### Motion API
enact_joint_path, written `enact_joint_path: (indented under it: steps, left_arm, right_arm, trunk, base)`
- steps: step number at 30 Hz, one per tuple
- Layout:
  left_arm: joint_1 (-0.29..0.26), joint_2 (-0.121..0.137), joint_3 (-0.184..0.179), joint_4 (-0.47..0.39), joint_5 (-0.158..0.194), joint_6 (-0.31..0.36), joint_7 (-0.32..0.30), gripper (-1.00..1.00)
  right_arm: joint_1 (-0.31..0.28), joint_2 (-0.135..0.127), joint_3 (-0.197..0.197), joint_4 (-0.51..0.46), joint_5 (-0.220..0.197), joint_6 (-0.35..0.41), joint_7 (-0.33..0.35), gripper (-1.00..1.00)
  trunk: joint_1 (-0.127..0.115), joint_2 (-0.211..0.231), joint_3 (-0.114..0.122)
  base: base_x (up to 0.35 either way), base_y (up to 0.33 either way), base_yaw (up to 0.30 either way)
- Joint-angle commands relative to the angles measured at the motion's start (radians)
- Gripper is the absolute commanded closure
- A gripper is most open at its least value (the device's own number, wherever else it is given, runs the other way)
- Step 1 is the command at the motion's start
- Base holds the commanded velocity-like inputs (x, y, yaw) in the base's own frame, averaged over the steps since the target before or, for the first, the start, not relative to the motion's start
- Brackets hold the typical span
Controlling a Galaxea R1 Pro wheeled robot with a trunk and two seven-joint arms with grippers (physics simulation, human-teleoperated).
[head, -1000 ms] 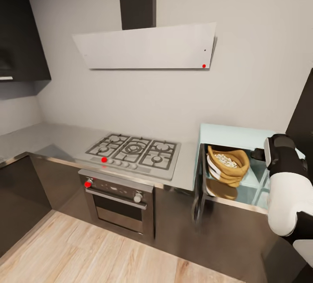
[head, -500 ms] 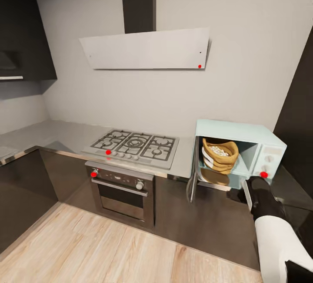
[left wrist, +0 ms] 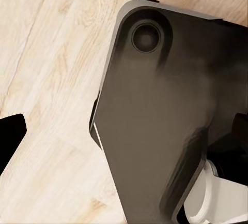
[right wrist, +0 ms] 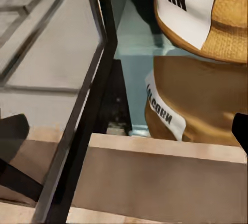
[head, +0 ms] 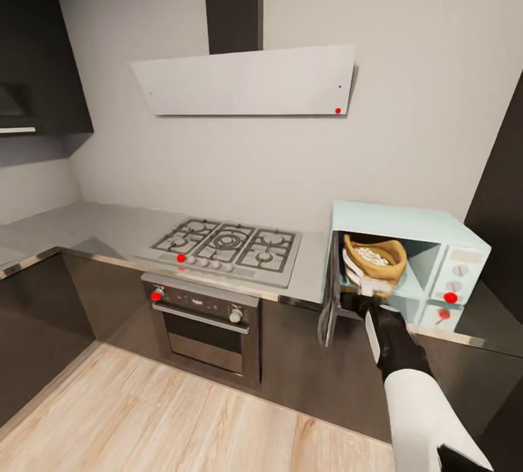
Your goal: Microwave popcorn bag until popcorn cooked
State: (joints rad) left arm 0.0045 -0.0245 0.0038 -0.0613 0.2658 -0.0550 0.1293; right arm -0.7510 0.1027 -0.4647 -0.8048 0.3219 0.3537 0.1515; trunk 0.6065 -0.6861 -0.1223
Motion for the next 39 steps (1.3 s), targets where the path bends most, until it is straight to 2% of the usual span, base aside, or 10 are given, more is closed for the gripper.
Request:
enact_joint_path:
  steps: [1,3,6,9,11,12,16,21,34,39]
  left_arm:
    - [0.0,0.0,-0.001,-0.002,0.004,-0.001,0.003,-1.0]
    - [0.0,0.0,0.0,-0.002,0.005,-0.001,0.003,-1.0]
    - [0.0,0.0,0.001,-0.002,0.006,-0.001,0.004,-1.0]
    - [0.0,0.0,0.001,-0.002,0.006,0.0,0.004,-1.0]
    - [0.0,0.0,0.001,-0.002,0.006,-0.001,0.004,-1.0]
    - [0.0,0.0,0.001,-0.002,0.006,-0.001,0.004,-1.0]
    - [0.0,-0.002,0.002,-0.002,0.006,-0.001,0.004,-1.0]
    - [0.0,-0.001,0.001,-0.002,0.006,0.0,0.004,-1.0]
    - [0.0,0.0,-0.001,-0.002,0.006,0.0,0.004,-1.0]
    - [0.0,0.0,0.0,-0.002,0.006,0.0,0.004,-1.0]
  right_arm:
    - [0.01,0.033,-0.004,0.004,-0.008,-0.014,0.015,-1.0]
    - [0.028,0.032,-0.006,0.008,-0.008,-0.047,-0.017,-1.0]
    - [0.039,0.032,-0.009,0.011,-0.011,-0.122,-0.129,-1.0]
    - [0.045,0.029,-0.038,0.012,-0.013,-0.163,-0.165,-1.0]
    - [0.047,0.018,-0.06,0.012,-0.012,-0.171,-0.168,-1.0]
    - [0.047,0.003,-0.068,0.011,-0.011,-0.173,-0.167,-1.0]
    - [0.047,-0.027,-0.07,0.01,-0.011,-0.172,-0.155,-1.0]
    - [0.047,-0.033,-0.07,0.008,-0.005,-0.173,-0.127,-1.0]
    - [0.047,-0.035,-0.07,0.006,-0.001,-0.176,-0.136,-1.0]
    - [0.047,-0.072,-0.072,-0.001,-0.003,-0.177,-0.144,-1.0]
  trunk:
    - [0.001,-0.001,-0.001]
    - [0.001,-0.001,-0.001]
    - [0.001,-0.001,-0.001]
    - [0.001,-0.001,-0.001]
    - [0.001,-0.001,-0.001]
    - [0.001,-0.001,-0.001]
    - [0.001,-0.001,-0.001]
    - [0.001,-0.001,-0.001]
    - [0.001,-0.001,-0.001]
    - [0.001,-0.001,-0.001]
  base:
    - [0.102,0.021,0.0]
    - [0.04,0.008,0.0]
    - [0.008,0.002,0.0]
    - [0.001,0.0,0.0]
    - [0.0,0.0,0.0]
    - [0.0,0.0,0.0]
    - [0.0,0.0,0.0]
    - [0.078,0.0,0.0]
    - [0.277,0.0,0.0]
    - [0.248,0.0,0.0]
